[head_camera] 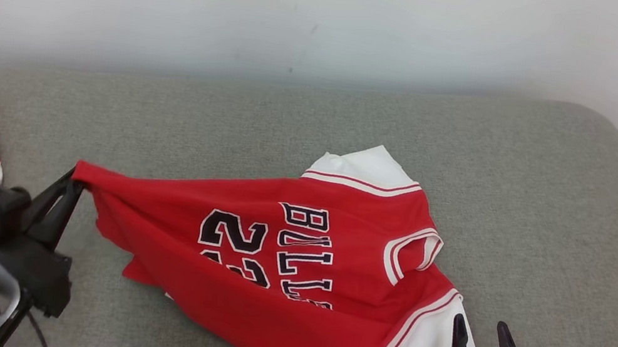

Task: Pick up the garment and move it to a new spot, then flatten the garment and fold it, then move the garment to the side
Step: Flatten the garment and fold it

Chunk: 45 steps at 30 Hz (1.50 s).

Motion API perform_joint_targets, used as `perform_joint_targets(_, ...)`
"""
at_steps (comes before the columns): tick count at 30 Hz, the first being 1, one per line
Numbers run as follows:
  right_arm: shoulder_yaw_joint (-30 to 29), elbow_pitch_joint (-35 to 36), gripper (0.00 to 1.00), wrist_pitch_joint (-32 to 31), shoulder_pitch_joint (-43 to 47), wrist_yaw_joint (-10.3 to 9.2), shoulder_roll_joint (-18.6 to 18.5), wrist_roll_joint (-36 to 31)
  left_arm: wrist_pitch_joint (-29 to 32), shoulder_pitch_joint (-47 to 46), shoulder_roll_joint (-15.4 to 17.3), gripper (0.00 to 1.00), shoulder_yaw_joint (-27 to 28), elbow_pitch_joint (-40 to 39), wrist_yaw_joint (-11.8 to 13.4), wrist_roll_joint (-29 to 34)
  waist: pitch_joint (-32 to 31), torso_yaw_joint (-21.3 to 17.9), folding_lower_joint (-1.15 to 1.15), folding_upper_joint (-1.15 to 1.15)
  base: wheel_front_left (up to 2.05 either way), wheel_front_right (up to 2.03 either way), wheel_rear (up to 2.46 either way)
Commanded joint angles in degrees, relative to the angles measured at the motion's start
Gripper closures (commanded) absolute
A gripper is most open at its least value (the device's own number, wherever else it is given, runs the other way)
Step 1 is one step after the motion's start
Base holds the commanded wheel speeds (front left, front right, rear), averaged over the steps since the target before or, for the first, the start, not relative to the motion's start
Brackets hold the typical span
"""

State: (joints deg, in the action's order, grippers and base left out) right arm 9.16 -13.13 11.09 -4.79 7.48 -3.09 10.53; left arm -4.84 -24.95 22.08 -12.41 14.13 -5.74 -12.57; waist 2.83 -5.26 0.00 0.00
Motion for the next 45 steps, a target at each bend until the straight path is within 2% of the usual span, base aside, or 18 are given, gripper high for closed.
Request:
perform_joint_targets(1,0.1,-0.2,0.00,-0.2,-0.4,0.03,0.1,-0.3,0.3,-1.9,0.3,1.00,-1.1,0.6,-0.5,-0.4,0.1,-0.5,0.00,0.00,0.00,0.00,0.00)
perform_joint_targets(12,0.0,-0.6,0.00,0.2,-1.5,0.03,0.1,-0.3,0.9,-11.8,3.4,1.00,-6.2,7.1,-1.6,-1.4,1.4,-5.2,0.00,0.00,0.00,0.00,0.00)
perform_joint_targets(18,0.4,-1.2,0.00,0.8,-2.6,0.03,0.2,0.0,0.6,-15.3,3.7,1.00,-11.0,12.4,-1.6,-4.0,2.7,-7.2,0.00,0.00,0.00,0.00,0.00)
perform_joint_targets(26,1.0,-2.2,0.00,1.3,-4.0,0.03,0.2,-0.2,-6.3,-20.1,3.7,1.00,-16.8,21.6,-1.7,-7.3,3.5,-7.7,0.00,0.00,0.00,0.00,0.00)
perform_joint_targets(27,1.0,-2.3,0.00,1.4,-4.0,0.03,0.2,-0.2,-7.1,-20.4,3.5,0.73,-17.1,22.6,-1.7,-7.8,3.5,-7.5,0.00,0.00,0.00,0.00,0.00)
perform_joint_targets(28,1.0,-2.4,0.00,1.4,-3.9,0.03,0.2,-0.2,-7.7,-20.5,3.2,0.20,-17.5,23.6,-1.7,-8.3,3.4,-7.3,0.00,0.00,0.00,0.00,0.00)
perform_joint_targets(29,1.0,-2.6,0.00,1.4,-3.8,0.03,0.2,-0.2,-8.2,-20.7,3.3,0.00,-17.9,24.4,-1.7,-8.4,3.3,-7.2,0.00,0.00,0.00,0.00,0.00)
perform_joint_targets(38,0.4,-3.0,0.00,1.6,-2.9,0.03,0.2,-0.2,-10.2,-18.3,2.9,0.00,-18.2,25.9,-1.6,-11.3,1.7,-3.3,0.00,0.00,0.00,0.00,0.00)
perform_joint_targets(45,-0.6,-2.3,0.00,1.1,-1.5,0.03,0.2,-0.8,-10.3,-10.3,1.1,0.00,-13.5,15.8,1.5,-11.3,0.9,0.8,0.00,0.00,0.00,0.00,0.00)
